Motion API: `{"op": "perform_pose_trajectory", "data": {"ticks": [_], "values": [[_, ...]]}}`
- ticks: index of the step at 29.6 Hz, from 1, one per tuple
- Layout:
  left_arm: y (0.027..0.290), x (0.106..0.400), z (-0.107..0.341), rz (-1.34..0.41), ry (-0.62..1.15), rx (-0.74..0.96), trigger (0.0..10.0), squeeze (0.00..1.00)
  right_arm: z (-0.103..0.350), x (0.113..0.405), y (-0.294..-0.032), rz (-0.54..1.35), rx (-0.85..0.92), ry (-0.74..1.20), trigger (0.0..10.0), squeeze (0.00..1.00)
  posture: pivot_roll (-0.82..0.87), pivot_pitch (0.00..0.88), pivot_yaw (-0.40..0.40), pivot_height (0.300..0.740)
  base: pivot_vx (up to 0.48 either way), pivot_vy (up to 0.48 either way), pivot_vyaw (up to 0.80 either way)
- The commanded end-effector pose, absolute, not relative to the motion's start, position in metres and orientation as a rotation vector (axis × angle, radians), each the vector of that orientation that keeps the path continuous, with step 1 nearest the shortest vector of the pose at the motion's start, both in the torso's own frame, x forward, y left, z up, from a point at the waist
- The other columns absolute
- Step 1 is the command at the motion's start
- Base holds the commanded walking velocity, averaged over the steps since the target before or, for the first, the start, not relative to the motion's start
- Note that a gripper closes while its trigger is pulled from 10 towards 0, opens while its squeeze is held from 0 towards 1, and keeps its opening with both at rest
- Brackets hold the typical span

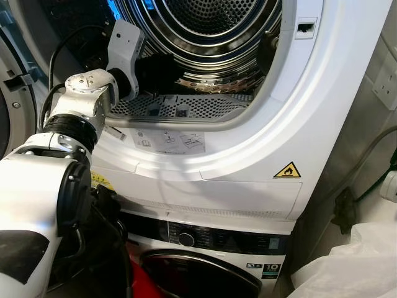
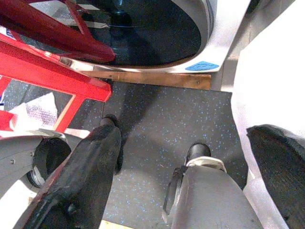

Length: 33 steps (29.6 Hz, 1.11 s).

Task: Clothes washing

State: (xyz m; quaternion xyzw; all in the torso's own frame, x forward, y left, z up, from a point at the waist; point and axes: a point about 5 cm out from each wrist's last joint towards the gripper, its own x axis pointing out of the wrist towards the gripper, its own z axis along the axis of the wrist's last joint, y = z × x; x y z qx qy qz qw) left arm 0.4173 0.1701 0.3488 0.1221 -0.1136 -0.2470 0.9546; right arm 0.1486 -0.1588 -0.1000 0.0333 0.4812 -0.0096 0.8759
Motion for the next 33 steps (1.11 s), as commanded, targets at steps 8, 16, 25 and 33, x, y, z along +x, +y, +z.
{"op": "perform_pose_trajectory", "data": {"ticks": [8, 16, 25, 33], "values": [[0.172, 0.415, 0.356, -0.546, -0.237, 0.266, 10.0, 1.0, -0.1, 0.149, -0.155, -0.026, 0.082, 1.0, 10.0, 0.0, -0.04, 0.0, 0.139, 0.74, 0.0, 0.0, 0.0], [0.176, 0.414, 0.361, -0.519, -0.26, 0.232, 10.0, 1.0, -0.1, 0.149, -0.156, -0.03, 0.071, 1.002, 10.0, 0.0, -0.03, 0.0, 0.135, 0.74, 0.0, 0.0, 0.0], [0.18, 0.414, 0.362, -0.494, -0.26, 0.243, 10.0, 1.0, -0.1, 0.15, -0.157, -0.027, 0.071, 1.002, 10.0, 0.0, -0.03, 0.0, 0.132, 0.74, 0.0, 0.0, 0.0], [0.179, 0.414, 0.362, -0.5, -0.25, 0.261, 10.0, 1.0, -0.1, 0.15, -0.158, -0.031, 0.066, 1.005, 10.0, 0.0, -0.03, 0.0, 0.133, 0.74, 0.0, 0.0, 0.0]]}}
